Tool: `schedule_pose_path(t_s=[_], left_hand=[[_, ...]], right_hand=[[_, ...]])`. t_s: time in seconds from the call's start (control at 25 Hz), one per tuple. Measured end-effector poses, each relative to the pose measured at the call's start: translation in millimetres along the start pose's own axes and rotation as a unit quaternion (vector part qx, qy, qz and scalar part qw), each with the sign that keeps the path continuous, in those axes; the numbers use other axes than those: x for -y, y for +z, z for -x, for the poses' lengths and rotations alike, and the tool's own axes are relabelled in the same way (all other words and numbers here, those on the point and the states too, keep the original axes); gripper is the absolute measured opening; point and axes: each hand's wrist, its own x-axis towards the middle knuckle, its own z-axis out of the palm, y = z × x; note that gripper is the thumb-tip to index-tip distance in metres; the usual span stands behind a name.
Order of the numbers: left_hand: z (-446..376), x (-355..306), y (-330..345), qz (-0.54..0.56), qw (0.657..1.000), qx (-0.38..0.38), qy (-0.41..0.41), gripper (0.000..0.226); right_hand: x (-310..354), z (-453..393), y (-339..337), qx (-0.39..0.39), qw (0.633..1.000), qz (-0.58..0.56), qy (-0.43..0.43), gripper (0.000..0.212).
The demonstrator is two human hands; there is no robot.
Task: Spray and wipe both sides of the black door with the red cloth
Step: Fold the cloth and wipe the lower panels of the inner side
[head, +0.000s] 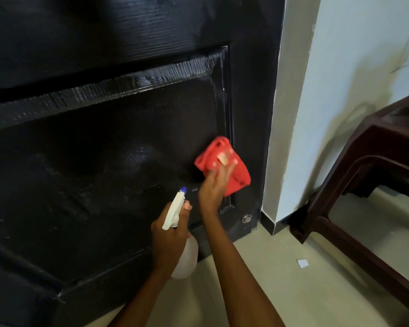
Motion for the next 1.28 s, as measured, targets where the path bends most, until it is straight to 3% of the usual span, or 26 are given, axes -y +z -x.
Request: schedule_pose_path(t_s=[0.04,0.12,0.2,0.32,0.4,0.44,0.56,0.64,0.8,0.88,0.96,1.04,1.2,1.28], left_hand=[[-1.1,2.9,-1.8,-0.002,1.0,-0.006,0.0,0.017],[-0.1,3.3,-4.5,0.002,1.0,-0.011,0.0,0.014],[0.8,4.8,-5.7,0.003,1.0,-0.004,0.005,0.009],[3.1,10.1,-7.2,-0.007,1.0,0.012,0.015,0.012],[3.3,15.7,-10.5,-0.014,1.0,0.007,-0.003,0.014],[5.3,15.9,-12.9,-0.018,1.0,0.001,-0.011,0.014],[10.9,10.9,-22.3,-0.015,1.0,-0.015,-0.011,0.008],[9.5,5.4,-29.8,-0.009,0.999,-0.029,-0.014,0.01],[3.9,-2.1,-48.8,-0.002,0.997,-0.068,-0.023,0.03],[-0.9,-6.1,-57.0,0.009,0.996,-0.081,-0.019,0.028],[-7.6,-11.4,-63.1,0.021,0.995,-0.095,-0.019,0.027],[-12.8,-15.3,-65.2,0.031,0.995,-0.094,-0.025,0.021],[-14.0,-12.9,-65.3,0.031,0.994,-0.103,-0.01,0.021],[-13.8,-11.6,-61.8,0.015,0.995,-0.096,-0.002,0.028]], right_hand=[[-6.9,-3.1,7.1,-0.007,0.998,0.021,-0.058,0.041],[-46.7,-3.2,7.7,-0.01,0.995,0.056,-0.077,0.046],[-97.5,17.3,-5.6,-0.019,0.997,0.077,-0.01,0.046],[-165.3,56.7,-26.5,0.065,0.971,0.087,0.215,0.056],[-166.3,58.9,-20.2,0.003,0.948,-0.016,0.317,0.077],[-152.1,56.6,-16.7,-0.035,0.941,-0.057,0.331,0.076],[-93.1,50.1,-10.6,-0.066,0.951,-0.103,0.283,0.039],[-67.5,36.2,-5.8,-0.046,0.969,-0.109,0.218,0.046],[-2.5,18.4,9.3,0.048,0.996,-0.075,-0.021,0.052],[21.6,13.7,12.2,0.093,0.981,0.01,-0.172,0.05],[16.6,1.5,8.1,0.085,0.935,0.169,-0.3,0.053],[-1.9,-15.0,-2.0,0.045,0.916,0.273,-0.289,0.063],[-21.5,-26.9,-2.5,0.055,0.95,0.243,-0.187,0.091],[-19.9,-26.7,2.5,0.047,0.956,0.222,-0.185,0.086]])
